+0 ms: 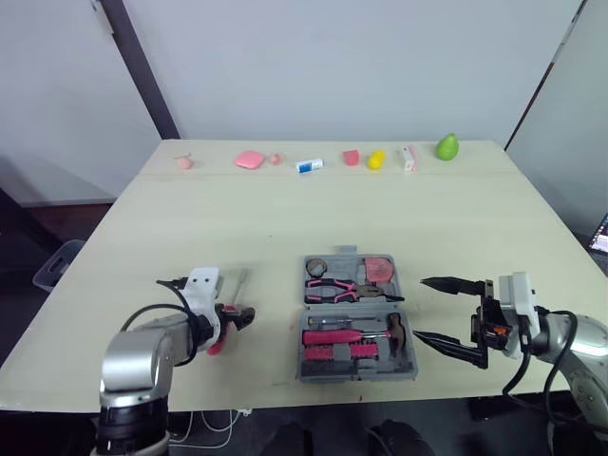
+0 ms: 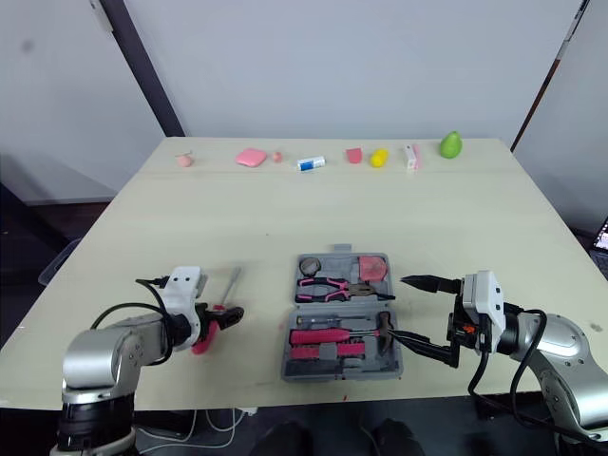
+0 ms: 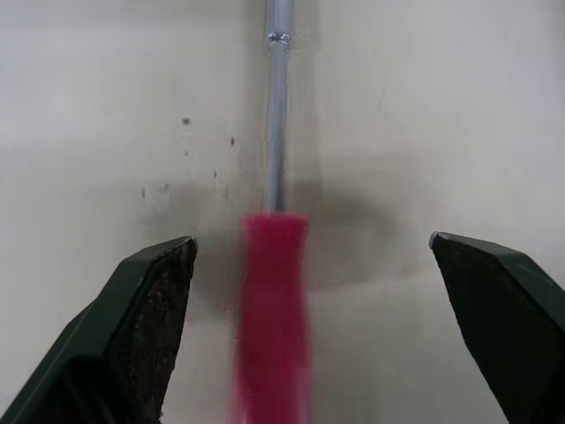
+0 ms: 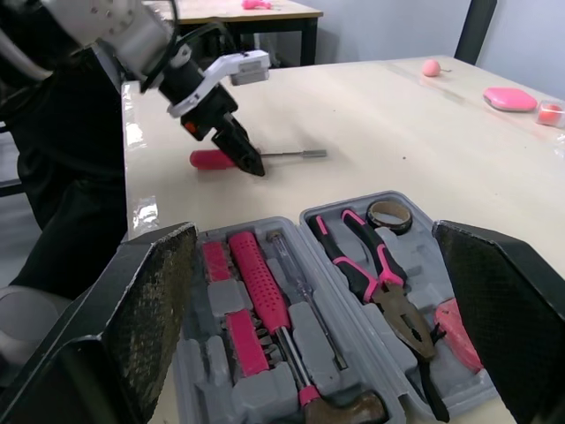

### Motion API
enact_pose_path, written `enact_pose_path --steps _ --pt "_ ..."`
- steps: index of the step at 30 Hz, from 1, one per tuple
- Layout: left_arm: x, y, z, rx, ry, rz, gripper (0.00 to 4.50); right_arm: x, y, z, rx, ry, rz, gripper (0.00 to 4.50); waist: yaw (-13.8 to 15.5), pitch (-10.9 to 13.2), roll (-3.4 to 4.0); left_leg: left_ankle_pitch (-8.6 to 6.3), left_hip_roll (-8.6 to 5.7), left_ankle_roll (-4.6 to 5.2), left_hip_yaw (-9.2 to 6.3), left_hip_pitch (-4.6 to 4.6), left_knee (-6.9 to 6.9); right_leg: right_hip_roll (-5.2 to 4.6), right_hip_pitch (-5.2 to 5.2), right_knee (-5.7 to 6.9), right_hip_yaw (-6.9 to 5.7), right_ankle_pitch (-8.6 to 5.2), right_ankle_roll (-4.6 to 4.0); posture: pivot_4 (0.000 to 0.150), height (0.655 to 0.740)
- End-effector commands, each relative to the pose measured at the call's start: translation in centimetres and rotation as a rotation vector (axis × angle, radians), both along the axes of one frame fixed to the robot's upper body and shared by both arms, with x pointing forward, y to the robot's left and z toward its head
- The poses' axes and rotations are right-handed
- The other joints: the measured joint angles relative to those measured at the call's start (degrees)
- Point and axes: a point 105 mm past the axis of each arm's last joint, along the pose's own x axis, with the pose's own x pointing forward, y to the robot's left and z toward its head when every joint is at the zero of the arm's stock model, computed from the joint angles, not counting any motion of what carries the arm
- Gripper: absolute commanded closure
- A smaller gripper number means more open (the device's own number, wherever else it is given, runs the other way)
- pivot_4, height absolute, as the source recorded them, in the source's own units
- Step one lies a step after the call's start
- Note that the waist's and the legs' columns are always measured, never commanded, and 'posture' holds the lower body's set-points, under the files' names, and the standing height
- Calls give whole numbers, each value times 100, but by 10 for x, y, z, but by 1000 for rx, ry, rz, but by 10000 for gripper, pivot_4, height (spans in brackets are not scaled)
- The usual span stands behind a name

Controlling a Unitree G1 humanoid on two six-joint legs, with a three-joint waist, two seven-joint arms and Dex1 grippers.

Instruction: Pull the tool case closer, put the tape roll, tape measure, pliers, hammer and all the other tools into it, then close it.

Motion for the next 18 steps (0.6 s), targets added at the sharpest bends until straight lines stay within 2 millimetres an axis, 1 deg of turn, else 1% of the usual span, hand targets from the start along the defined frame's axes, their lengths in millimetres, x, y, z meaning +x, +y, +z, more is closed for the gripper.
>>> enact_pose_path --steps 1,3,7,10,14,16,17,18 --pt "3 -4 11 34 -156 16 150 -2 0 10 5 -43 5 0 8 -1 -1 0 -1 0 2 0 0 -5 0 0 -1 0 1 1500 7400" --pt "0 -4 7 26 -177 51 150 -3 0 11 9 -42 7 0 25 -1 -1 0 -3 0 2 -1 0 -9 1 -1 -3 1 1 1500 7400" --pt "-2 -3 4 82 -223 59 150 -3 1 10 10 -36 17 0 21 -1 -1 0 -4 1 1 0 0 -6 1 -3 -3 1 1 1500 7400" --pt "1 1 -1 108 -256 65 150 -3 2 10 9 -35 24 0 21 -1 -1 0 -5 1 1 -1 0 -5 2 -4 -5 1 1 1500 7400" --pt "5 -3 -7 103 -285 40 150 -3 3 11 8 -34 29 0 21 -1 -1 0 -5 1 1 -1 0 -2 2 -7 -6 1 1 1500 7400" --pt "5 -2 -12 96 -279 59 150 -3 2 10 4 -34 30 0 24 -1 -1 0 -5 1 1 -2 0 -2 2 -8 -6 1 2 1500 7400" --pt "5 -2 -14 100 -276 66 2542 -3 2 10 3 -35 30 0 24 -1 -2 0 -5 2 1 -2 0 -2 2 -9 -6 1 2 1500 7400" --pt "5 -1 -16 101 -275 73 6275 -3 2 10 2 -35 29 0 23 -1 -1 0 -5 2 1 -3 0 -2 2 -10 -6 1 2 1500 7400"
